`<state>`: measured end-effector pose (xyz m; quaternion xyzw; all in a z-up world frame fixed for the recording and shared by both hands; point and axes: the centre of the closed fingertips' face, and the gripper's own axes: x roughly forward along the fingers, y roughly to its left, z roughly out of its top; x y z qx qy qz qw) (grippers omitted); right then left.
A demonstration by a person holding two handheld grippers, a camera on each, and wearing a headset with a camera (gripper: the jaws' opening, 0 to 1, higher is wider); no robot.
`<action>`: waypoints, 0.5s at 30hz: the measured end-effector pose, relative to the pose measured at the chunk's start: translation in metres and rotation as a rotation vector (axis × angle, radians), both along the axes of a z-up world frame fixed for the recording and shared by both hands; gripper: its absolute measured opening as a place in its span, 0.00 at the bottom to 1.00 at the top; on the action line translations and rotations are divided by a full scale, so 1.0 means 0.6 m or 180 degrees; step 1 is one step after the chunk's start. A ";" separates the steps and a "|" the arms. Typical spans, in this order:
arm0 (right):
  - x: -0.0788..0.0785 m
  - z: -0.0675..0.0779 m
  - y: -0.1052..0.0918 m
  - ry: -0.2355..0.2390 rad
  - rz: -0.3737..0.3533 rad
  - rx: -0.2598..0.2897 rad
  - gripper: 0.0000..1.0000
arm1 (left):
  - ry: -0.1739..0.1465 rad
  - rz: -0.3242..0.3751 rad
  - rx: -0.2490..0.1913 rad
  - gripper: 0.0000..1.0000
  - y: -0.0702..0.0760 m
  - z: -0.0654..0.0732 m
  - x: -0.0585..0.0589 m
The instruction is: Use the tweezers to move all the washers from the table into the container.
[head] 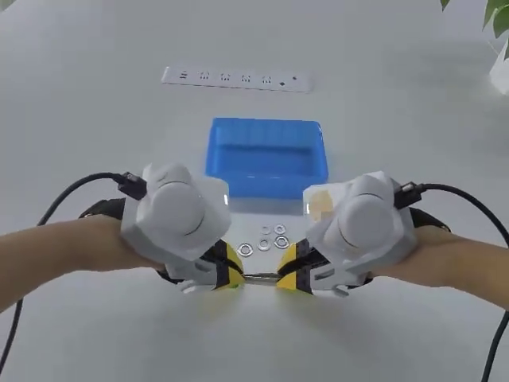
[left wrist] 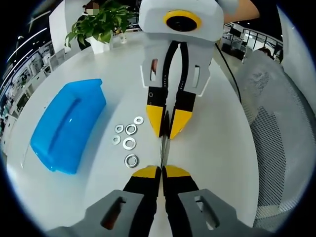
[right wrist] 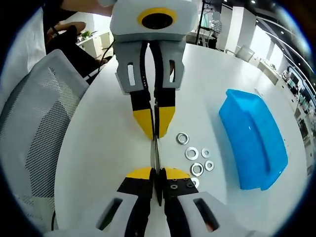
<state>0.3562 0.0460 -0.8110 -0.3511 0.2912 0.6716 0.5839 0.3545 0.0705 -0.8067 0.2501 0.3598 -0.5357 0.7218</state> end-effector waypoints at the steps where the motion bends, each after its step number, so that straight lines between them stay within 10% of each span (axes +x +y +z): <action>1: 0.000 0.000 0.001 -0.0020 0.0014 0.0006 0.08 | 0.0003 0.0003 -0.0010 0.06 0.000 0.000 -0.001; 7: 0.000 0.002 0.001 -0.0135 0.0064 0.0037 0.08 | -0.0155 0.0048 0.0024 0.05 -0.003 0.002 -0.007; 10: -0.007 0.003 0.001 -0.0196 0.0101 0.0046 0.08 | -0.0453 -0.0292 0.0184 0.05 -0.004 0.013 -0.012; 15: -0.012 0.017 0.000 -0.0310 0.0126 0.0168 0.08 | -0.0340 -0.0299 0.0102 0.05 -0.003 0.043 -0.020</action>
